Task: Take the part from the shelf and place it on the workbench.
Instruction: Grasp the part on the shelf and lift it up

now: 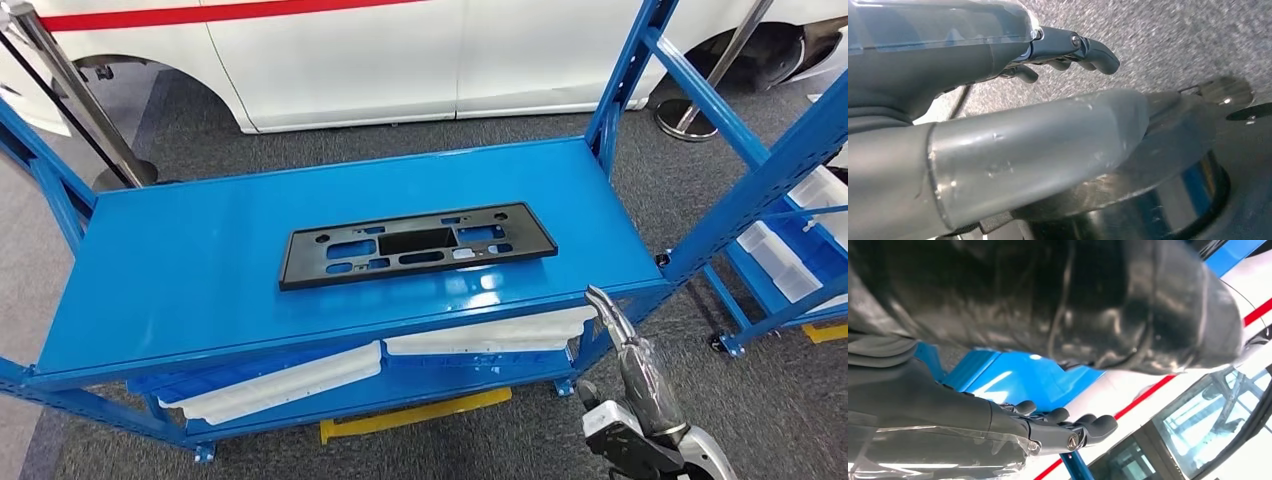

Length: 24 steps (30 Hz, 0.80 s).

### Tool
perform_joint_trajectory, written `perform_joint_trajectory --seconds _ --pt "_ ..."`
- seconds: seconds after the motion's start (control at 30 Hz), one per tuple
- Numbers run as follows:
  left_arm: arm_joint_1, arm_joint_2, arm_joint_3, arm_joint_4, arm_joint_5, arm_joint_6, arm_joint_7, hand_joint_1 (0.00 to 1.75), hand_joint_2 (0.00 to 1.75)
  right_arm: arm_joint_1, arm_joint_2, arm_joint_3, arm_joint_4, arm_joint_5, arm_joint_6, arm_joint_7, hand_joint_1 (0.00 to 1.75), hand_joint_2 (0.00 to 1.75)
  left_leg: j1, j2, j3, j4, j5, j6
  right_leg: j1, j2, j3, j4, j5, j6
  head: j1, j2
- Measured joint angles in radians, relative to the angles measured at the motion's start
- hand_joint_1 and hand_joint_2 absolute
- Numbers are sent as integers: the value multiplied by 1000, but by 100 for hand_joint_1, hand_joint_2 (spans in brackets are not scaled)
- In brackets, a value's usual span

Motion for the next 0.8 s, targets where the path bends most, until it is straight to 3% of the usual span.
perform_joint_trajectory --seconds 0.03,0.1,0.17,0.2,0.27,0.3,0.37,0.43,0.5,0.53,0.57,0.63,0.67,0.7,0.73,0.8 --pt "2 0 0 0 0 0 0 0 0 0 0 1 1 0 0 0 0 0 4 -1 21 0 -15 -5 -3 -3 -12 -30 28 5 0 0" --pt "5 0 0 1 0 0 0 0 0 0 0 1 2 0 0 0 0 0 10 -1 62 1 -50 -16 -7 -14 -10 -135 137 12 0 0" --pt "3 0 0 2 0 0 0 0 0 -2 2 3 6 0 1 1 0 0 11 2 81 0 -77 -32 -2 -24 -9 -199 209 2 1 0" --pt "2 1 0 3 -1 -1 0 0 0 -3 3 4 7 -1 2 1 0 0 10 5 86 -2 -83 -39 2 -25 -13 -204 216 -8 1 0" --pt "-3 1 -3 3 -7 -9 -1 0 0 -3 4 4 7 -2 5 -2 0 0 11 8 83 14 -74 -53 4 -18 -3 -208 202 -29 1 0" --pt "-3 2 -4 3 -11 -16 -1 0 0 -3 4 4 8 -4 9 -5 0 0 12 8 69 53 -61 -56 4 -15 10 -216 195 -37 1 0" --pt "-5 4 -7 3 -19 -28 -5 0 0 -12 6 5 14 -9 26 -11 0 0 14 6 -4 181 -59 -60 4 -12 43 -234 182 -51 0 0" --pt "-9 6 -8 3 -26 -35 -12 0 0 -36 11 8 32 -12 49 -13 0 0 12 4 -91 289 -117 -62 6 -9 75 -247 169 -57 0 0" --pt "-16 8 -8 3 -33 -39 -15 0 0 -67 22 11 61 -15 69 -15 0 0 10 4 -141 305 -172 -62 8 -3 106 -253 151 -58 0 0" --pt "-19 8 -8 3 -35 -43 -13 0 0 -88 30 15 80 -18 79 -18 0 0 10 4 -149 276 -159 -61 9 -1 122 -253 141 -57 0 0" --pt "-20 9 -8 3 -38 -46 -10 0 0 -115 41 21 101 -22 89 -20 0 0 10 4 -150 228 -112 -57 10 2 136 -253 131 -56 0 0" --pt "-22 12 -10 3 -43 -53 -4 0 0 -179 68 39 154 -28 112 -21 0 0 7 5 -151 120 16 -44 12 9 152 -253 117 -52 1 0" --pt "-23 13 -11 3 -45 -55 -3 0 0 -213 84 50 181 -32 123 -18 0 0 4 6 -155 85 59 -38 12 12 152 -251 112 -48 1 0" --pt "-24 14 -12 3 -49 -58 -2 0 0 -246 99 61 209 -36 134 -14 0 0 1 6 -159 67 81 -36 13 14 149 -248 109 -43 1 0" --pt "-27 15 -14 3 -53 -61 0 0 0 -279 115 72 237 -40 145 -10 0 0 -1 5 -162 63 81 -38 14 15 147 -246 107 -41 1 0" --pt "-33 14 -20 3 -59 -67 5 0 0 -352 152 97 299 -46 164 -2 0 87 -3 2 -161 59 92 -42 12 12 144 -246 106 -40 1 0"
